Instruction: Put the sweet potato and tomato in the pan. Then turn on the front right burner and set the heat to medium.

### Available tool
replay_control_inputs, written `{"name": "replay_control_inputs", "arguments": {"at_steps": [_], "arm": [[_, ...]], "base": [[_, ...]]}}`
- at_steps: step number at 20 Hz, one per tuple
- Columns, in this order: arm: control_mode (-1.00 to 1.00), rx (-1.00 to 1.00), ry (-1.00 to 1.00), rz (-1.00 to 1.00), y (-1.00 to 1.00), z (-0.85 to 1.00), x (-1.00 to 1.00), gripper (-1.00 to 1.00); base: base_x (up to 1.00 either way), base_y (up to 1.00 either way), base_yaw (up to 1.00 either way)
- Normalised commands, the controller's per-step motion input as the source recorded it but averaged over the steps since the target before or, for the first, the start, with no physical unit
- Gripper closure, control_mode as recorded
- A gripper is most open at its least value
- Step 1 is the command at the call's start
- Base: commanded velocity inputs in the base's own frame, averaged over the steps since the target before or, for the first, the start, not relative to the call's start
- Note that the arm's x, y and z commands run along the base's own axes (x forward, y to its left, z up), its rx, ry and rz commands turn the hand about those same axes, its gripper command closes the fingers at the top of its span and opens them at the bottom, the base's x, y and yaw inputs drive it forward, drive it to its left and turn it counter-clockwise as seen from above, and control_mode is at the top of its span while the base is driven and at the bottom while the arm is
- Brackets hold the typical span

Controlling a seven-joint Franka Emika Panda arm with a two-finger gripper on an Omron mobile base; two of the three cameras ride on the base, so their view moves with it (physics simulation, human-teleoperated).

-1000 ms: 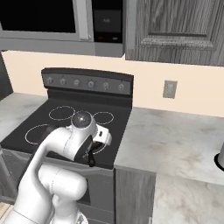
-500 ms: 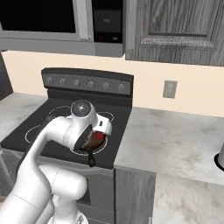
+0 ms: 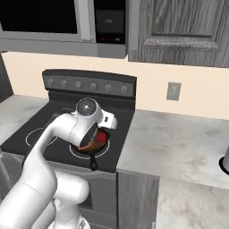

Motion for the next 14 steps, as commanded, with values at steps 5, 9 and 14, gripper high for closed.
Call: {"name": "replay_control_inputs", "arguments": {"at_steps": [5, 9, 14], "arm": [[-1.00, 0.00, -0.12, 0.00, -0.05, 0.02, 0.30, -1.00], [-1.00, 0.00, -0.12, 0.00, 0.00, 0.04, 0.26, -1.00], [-1.00, 0.00, -0.12, 0.00, 0.00, 0.06, 0.26, -1.00]], "base": [[0.00, 0.00, 0.00], [0.00, 0.00, 0.00], [0.00, 0.00, 0.00]]}}
